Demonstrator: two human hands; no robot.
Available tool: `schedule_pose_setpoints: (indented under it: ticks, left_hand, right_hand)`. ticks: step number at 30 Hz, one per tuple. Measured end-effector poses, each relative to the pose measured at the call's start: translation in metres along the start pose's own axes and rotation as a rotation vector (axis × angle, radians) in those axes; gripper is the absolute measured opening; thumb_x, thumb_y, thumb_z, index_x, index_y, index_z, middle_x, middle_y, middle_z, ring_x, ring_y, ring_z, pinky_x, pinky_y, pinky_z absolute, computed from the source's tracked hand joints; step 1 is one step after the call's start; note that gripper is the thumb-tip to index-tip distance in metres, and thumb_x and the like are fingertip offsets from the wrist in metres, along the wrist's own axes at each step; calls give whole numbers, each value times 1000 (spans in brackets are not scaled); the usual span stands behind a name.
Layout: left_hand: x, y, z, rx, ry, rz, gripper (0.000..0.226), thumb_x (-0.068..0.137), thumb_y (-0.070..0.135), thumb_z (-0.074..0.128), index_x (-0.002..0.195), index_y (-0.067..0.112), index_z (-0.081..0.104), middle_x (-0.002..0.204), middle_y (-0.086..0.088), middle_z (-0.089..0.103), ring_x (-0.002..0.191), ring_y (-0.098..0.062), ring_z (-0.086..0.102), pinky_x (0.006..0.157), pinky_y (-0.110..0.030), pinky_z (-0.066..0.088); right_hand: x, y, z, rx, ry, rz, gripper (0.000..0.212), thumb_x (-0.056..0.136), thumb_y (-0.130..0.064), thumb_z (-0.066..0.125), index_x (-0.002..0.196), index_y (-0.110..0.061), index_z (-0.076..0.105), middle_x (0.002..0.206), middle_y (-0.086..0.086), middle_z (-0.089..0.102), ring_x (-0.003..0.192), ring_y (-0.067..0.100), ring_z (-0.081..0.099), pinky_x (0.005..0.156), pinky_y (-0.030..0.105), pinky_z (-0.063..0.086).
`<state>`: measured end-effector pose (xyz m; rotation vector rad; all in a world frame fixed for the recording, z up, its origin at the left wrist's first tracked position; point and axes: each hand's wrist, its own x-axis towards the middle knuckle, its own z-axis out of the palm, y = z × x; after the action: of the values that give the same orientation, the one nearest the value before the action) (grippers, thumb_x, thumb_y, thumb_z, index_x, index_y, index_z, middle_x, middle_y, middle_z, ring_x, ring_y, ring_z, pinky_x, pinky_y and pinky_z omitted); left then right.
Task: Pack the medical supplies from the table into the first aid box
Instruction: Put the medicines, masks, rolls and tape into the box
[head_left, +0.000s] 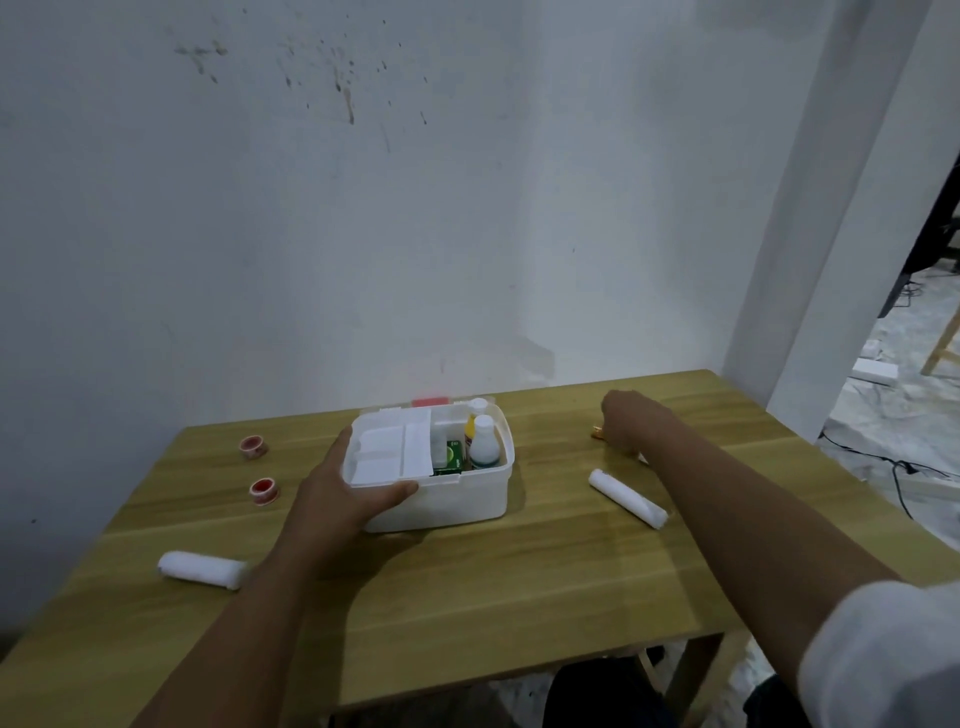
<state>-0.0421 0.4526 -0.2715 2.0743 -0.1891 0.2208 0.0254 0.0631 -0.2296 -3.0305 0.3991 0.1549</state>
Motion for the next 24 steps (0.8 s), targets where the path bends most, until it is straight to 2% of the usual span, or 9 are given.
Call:
schedule_pose_setpoints:
  ticks: [3, 6, 7, 10, 12, 14, 17, 20, 24]
  left_hand:
    - [-1, 2, 0, 11, 6, 11, 87, 65, 55, 90, 137, 55, 41, 118, 41, 50, 114, -7, 53, 77, -23, 48]
    - [-1, 2, 0, 8, 17, 10, 90, 65, 56, 90, 141, 52, 42, 122, 35, 53, 116, -7, 53, 78, -23, 48]
    - [0, 1, 0, 6, 20, 7, 91, 65, 57, 90, 142, 51, 43, 123, 34, 53, 116, -7, 53, 79, -24, 48]
    - [0, 3, -1, 11, 15, 8, 90, 64, 57, 90, 139, 54, 41, 123, 33, 53, 116, -8, 52, 78, -26, 48]
    - [-1, 3, -1, 15, 10, 9, 90, 65, 55, 90, 139, 54, 39, 125, 27, 53, 116, -10, 51, 77, -26, 48]
    - [-1, 2, -1, 12, 13, -1, 93, 64, 57, 90, 142, 52, 39, 128, 24, 52, 117, -12, 50, 79, -29, 49]
    - [-2, 1, -1, 8, 5, -3, 93, 63, 58, 90, 140, 54, 38, 130, 22, 52, 118, -13, 50, 81, -31, 50]
    - [0, 0, 1, 26, 0, -17, 98, 65, 57, 90, 147, 47, 38, 141, 15, 53, 124, -17, 50, 87, -35, 53]
    - [2, -3, 0, 20, -3, -11, 101, 61, 63, 88, 148, 47, 39, 136, 19, 56, 122, -15, 53, 82, -31, 52]
  right_hand:
    - [-1, 7, 15, -118, -15, 45, 19, 87, -25, 72, 96, -20, 55, 87, -2, 58, 89, 21, 64, 86, 37, 54]
    - [1, 4, 19, -103, 46, 46, 16, 87, -24, 74, 92, -20, 59, 86, -2, 60, 85, 22, 62, 87, 39, 50]
    - [1, 2, 17, -44, 73, 25, 13, 90, -27, 71, 90, -18, 61, 87, 0, 63, 85, 23, 63, 86, 38, 51]
    - [2, -8, 0, 168, 171, -80, 26, 93, -38, 69, 94, -12, 67, 91, 4, 70, 84, 24, 68, 71, 33, 52]
    - [-8, -23, -26, 349, 200, -152, 29, 83, -34, 81, 99, -13, 68, 91, 2, 71, 79, 21, 71, 70, 32, 55]
    - [-23, -43, -57, 529, 207, -235, 33, 72, -28, 92, 90, -11, 71, 82, 0, 74, 69, 18, 74, 65, 31, 58]
    - [-48, -78, -96, 636, 174, -402, 33, 68, -24, 95, 91, -8, 78, 79, 5, 77, 68, 15, 73, 66, 30, 63]
    - [-70, -113, -110, 543, 56, -558, 27, 76, -16, 89, 100, -7, 80, 87, 7, 78, 75, 15, 72, 74, 33, 63]
    - [-88, -156, -91, 82, 32, -726, 22, 77, -17, 87, 98, -16, 82, 97, -1, 79, 89, 14, 72, 82, 29, 58]
